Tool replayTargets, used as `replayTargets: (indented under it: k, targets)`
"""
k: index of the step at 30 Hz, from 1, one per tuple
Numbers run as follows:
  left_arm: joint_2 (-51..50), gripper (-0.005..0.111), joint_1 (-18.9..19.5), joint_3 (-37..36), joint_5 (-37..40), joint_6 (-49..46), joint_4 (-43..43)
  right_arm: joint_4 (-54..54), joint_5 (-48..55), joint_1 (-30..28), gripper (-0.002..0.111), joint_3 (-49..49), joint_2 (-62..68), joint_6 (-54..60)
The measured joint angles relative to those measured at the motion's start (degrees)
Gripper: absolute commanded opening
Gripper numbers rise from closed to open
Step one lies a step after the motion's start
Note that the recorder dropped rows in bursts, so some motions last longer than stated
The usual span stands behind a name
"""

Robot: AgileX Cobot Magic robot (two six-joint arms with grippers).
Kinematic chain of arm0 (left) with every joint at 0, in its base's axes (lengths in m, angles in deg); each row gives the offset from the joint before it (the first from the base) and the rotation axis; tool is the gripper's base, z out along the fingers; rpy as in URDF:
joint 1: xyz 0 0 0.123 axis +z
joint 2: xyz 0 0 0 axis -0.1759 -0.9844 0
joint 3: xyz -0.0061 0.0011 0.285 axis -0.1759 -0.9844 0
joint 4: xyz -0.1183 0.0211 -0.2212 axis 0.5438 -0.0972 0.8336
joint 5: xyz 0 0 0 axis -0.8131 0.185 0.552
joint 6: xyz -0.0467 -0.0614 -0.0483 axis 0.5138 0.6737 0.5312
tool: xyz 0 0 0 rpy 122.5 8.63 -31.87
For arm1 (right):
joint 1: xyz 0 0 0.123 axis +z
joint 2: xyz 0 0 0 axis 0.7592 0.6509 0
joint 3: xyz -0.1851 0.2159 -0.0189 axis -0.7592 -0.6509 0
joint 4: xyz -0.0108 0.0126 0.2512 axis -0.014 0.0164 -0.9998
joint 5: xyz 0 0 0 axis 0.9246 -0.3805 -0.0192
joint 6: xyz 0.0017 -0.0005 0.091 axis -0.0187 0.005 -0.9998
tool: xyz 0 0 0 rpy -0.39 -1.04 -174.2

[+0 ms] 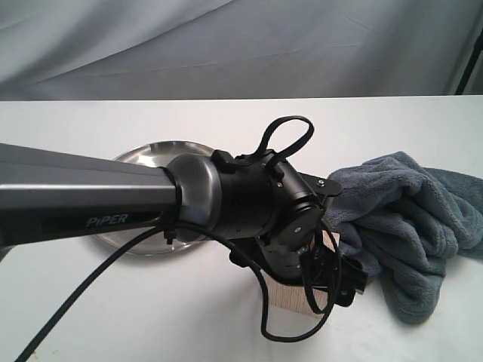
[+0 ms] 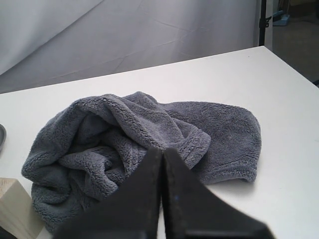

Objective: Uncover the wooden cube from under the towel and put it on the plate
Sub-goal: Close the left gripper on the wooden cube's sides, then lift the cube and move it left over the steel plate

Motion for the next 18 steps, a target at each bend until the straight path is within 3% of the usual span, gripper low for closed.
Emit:
replayTargets:
  k: [14, 18]
  targets:
    - [0.00, 0.104, 0.00, 0.00, 0.00, -0.37, 0.00, 0.00, 0.00, 0.00, 0.000, 0.00, 0.00, 0.00]
    - [0.00, 0.095, 0.00, 0.00, 0.00, -0.37, 0.00, 0.00, 0.00, 0.00, 0.000, 0.00, 0.00, 0.00]
